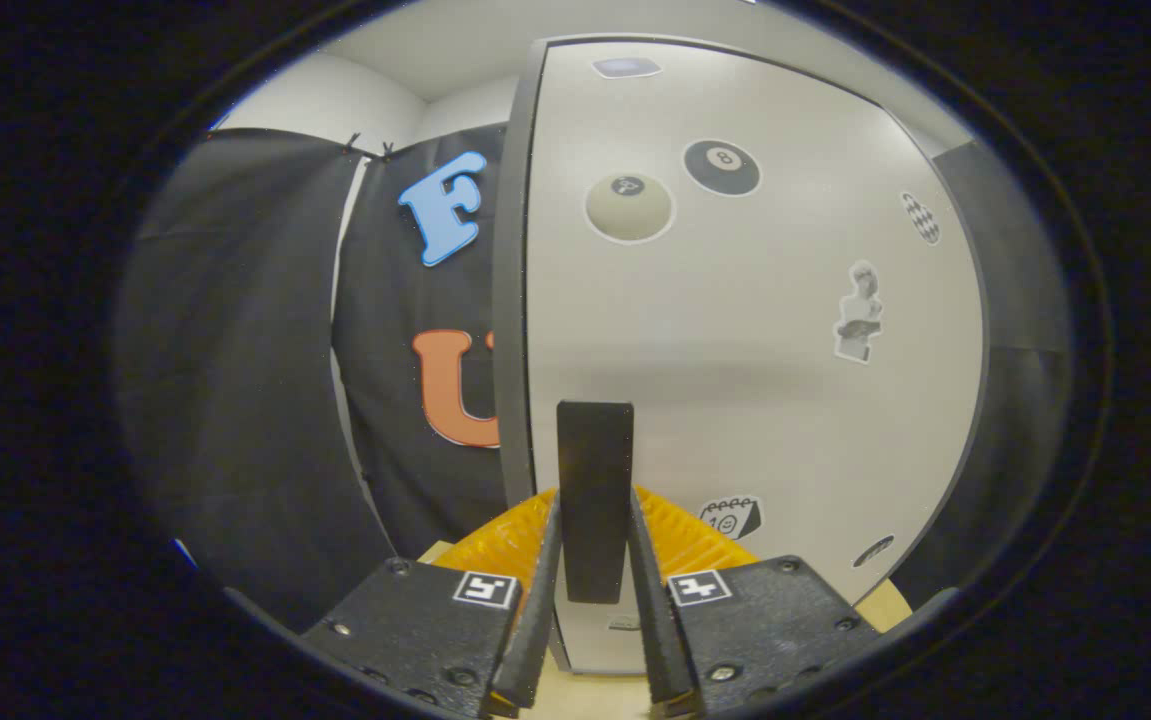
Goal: Open the shoe cabinet door, grab the shoes and put them into the shoe cabinet, then close the shoe cabinet door.
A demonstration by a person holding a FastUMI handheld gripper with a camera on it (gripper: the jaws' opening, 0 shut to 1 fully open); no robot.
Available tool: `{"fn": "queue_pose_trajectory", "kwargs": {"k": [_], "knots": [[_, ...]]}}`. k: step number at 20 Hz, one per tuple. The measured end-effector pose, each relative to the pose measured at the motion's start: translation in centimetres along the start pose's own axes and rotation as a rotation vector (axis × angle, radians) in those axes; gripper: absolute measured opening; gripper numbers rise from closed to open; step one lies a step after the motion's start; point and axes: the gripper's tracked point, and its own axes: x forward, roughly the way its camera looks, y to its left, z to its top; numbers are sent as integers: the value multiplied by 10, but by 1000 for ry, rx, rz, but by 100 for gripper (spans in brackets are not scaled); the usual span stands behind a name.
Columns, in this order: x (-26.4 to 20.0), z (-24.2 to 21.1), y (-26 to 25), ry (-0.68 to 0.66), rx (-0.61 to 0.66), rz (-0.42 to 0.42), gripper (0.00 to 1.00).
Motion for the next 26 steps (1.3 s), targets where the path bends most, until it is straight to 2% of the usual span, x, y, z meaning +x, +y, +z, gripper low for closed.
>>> {"fn": "queue_pose_trajectory", "kwargs": {"k": [3,7,18,26], "knots": [[-2,-1,-1,-5,-18,-6,35],[-15,-3,0,3,11,62,29],[-141,-16,-31,8,-27,329,29],[-204,-22,-92,7,-46,399,29]]}}
